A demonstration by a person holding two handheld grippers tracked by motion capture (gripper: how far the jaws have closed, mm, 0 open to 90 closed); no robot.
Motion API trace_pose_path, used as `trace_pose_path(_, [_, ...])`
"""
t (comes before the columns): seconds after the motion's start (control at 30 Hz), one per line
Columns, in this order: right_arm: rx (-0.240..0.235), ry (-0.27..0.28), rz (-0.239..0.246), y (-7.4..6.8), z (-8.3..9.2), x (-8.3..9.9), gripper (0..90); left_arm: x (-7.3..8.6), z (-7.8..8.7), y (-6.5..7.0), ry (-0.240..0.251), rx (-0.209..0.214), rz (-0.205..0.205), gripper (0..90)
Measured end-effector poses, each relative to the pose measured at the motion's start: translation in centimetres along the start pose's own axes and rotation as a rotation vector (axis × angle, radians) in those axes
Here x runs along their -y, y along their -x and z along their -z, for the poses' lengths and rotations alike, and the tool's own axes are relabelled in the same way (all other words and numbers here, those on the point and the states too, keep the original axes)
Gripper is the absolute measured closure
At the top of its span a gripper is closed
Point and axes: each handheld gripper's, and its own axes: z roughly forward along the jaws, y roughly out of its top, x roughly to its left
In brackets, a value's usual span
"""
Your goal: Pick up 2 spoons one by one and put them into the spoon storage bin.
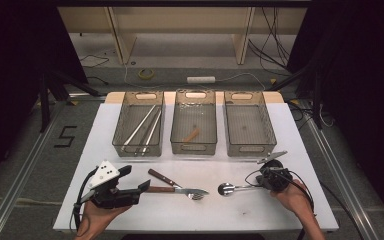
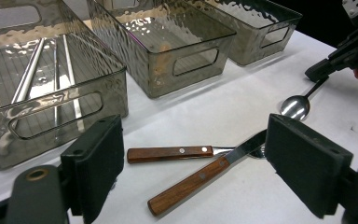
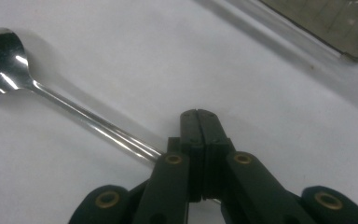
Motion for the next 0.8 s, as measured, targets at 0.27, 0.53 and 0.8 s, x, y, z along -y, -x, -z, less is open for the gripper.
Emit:
trace_pose_path(0.27, [-0.028, 0.075, 0.1, -0.1, 1.3, -0.2, 80.2, 0.0, -0.1, 0.0, 0.0, 0.0, 0.001, 19.4])
trace_pose_path(0.53, [-0.134, 0.072, 0.304, -2.0, 2.7, -1.5, 48.2, 0.0, -0.1, 0.0, -0.003, 0.001, 0.001, 19.4])
trace_pose_path(0.8, [-0.139, -0.001, 0.436, -3.9, 1.4, -2.1, 45.2, 0.0, -0.1, 0.0, -0.003, 0.001, 0.001, 19.4])
